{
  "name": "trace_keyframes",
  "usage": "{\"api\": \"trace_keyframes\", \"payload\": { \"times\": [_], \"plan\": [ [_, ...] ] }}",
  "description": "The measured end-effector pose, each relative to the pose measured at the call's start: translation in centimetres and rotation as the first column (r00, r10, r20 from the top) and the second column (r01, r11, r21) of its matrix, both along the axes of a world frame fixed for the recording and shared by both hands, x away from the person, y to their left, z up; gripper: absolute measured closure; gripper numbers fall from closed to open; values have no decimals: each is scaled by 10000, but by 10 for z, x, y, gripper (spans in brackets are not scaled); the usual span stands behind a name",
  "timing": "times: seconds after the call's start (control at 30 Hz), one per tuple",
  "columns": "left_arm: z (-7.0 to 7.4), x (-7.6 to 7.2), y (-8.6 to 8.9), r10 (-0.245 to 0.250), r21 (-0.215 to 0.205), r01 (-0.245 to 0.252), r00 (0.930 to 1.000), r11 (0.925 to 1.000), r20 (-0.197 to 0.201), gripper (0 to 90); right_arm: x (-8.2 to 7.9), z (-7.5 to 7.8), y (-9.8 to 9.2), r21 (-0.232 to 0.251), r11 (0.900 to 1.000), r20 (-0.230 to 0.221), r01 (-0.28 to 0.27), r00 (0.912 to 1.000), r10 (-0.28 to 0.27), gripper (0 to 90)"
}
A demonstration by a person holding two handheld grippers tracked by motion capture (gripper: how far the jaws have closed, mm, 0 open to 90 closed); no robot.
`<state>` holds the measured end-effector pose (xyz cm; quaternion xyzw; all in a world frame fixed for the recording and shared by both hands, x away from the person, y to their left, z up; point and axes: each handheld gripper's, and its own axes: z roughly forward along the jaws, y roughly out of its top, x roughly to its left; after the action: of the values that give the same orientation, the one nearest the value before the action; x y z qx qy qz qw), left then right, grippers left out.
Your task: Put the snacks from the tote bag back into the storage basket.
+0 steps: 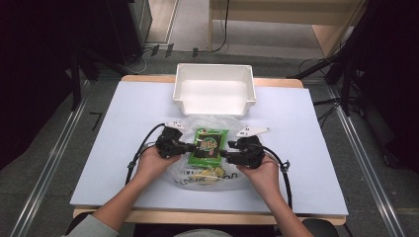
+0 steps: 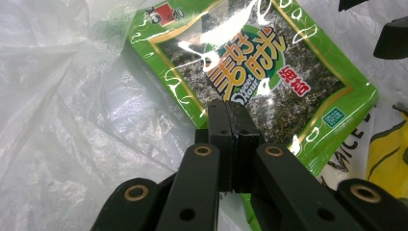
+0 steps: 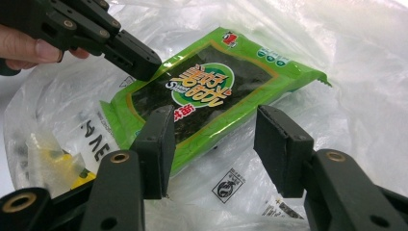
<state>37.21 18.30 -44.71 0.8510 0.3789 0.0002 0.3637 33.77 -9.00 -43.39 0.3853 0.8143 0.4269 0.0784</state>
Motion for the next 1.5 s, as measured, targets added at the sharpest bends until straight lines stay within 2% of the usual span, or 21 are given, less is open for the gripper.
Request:
{"api": "trace_keyframes", "payload": {
  "times": [0.23,0.47,0.7,0.83,1.07,1.3,1.5],
  "plan": [
    [-1,1,2,77,1,-77,9999,10000,-126,900,1,2,1,258,9995,-96,202,9998,-200,454],
    [-3,2,3,144,-29,-145,9996,9999,-231,900,4,5,7,578,9980,-91,253,9997,-248,445],
    [-4,3,4,201,-68,-204,9993,9998,-320,900,12,5,16,530,9977,-148,417,9991,-410,430],
    [-4,3,4,169,-92,-172,9992,9998,-357,900,16,4,19,626,9967,-306,507,9983,-489,413],
    [-5,1,1,92,-109,-96,9991,9999,-421,900,23,0,20,837,9938,-946,726,9934,-646,369],
    [-5,0,-1,57,-128,-63,9990,9999,-441,900,28,-5,26,686,9949,-1320,735,9892,-640,327],
    [-6,-1,-3,15,-246,-28,9986,9997,-520,900,31,-9,30,691,9946,-1501,778,9864,-667,333]
  ]
}}
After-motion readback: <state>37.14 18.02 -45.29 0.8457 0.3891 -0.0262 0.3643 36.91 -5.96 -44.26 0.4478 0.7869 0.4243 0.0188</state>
